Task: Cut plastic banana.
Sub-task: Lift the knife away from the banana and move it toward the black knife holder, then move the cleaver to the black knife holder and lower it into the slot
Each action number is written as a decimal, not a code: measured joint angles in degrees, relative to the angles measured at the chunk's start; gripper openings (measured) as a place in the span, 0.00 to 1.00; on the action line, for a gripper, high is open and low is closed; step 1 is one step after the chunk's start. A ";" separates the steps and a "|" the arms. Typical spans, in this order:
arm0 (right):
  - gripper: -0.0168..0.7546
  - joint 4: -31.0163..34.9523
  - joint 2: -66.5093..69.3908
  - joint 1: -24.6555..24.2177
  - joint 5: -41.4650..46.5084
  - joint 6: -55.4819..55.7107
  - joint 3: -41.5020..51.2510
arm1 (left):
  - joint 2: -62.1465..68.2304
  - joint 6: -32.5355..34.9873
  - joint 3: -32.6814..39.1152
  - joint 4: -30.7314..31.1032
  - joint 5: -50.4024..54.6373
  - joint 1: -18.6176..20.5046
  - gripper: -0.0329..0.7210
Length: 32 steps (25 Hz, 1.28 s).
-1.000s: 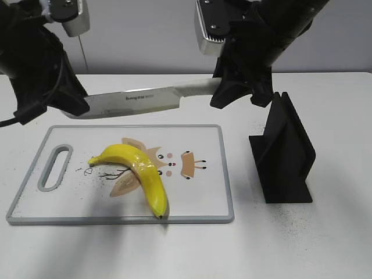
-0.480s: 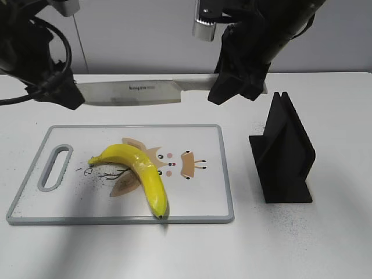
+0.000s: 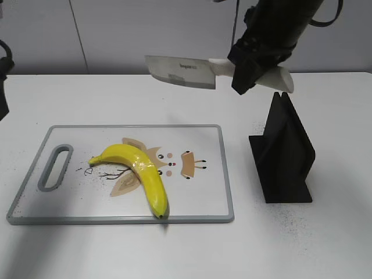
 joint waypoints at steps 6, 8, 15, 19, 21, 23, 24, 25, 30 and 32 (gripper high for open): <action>0.23 -0.14 -4.37 0.00 0.02 13.60 5.51 | -6.80 -0.17 5.61 -2.96 0.05 3.58 0.86; 0.23 -0.01 -8.01 0.00 -2.51 16.32 9.59 | -10.95 -0.17 8.47 -3.04 0.11 3.58 0.85; 0.23 0.41 -21.18 0.00 -16.03 22.33 26.27 | -26.85 -0.17 18.70 -3.52 0.22 3.58 0.83; 0.23 -0.96 -27.02 0.00 -20.79 25.83 33.72 | -36.73 -0.17 26.12 -3.71 -0.22 3.58 0.82; 0.23 -2.55 -29.65 0.00 -22.29 27.66 36.95 | -41.76 -0.17 29.80 -3.71 -0.96 3.58 0.82; 0.23 -4.32 -31.70 0.00 -22.61 29.72 39.25 | -47.63 -0.17 33.35 -3.71 -1.58 3.58 0.82; 0.23 -5.29 -32.74 0.00 -22.69 30.84 40.34 | -50.66 -0.17 34.92 -3.71 -1.78 3.58 0.82; 0.23 -6.21 -33.73 0.00 -22.76 31.85 41.26 | -53.18 -0.17 36.09 -3.71 -1.77 3.58 0.82; 0.23 -10.71 -37.63 0.00 -23.23 37.72 43.92 | -67.49 -0.17 40.47 -3.65 -1.94 3.58 0.82; 0.23 -11.22 -38.91 0.00 -23.56 39.25 45.09 | -72.41 -0.17 41.08 -3.60 -1.87 3.58 0.82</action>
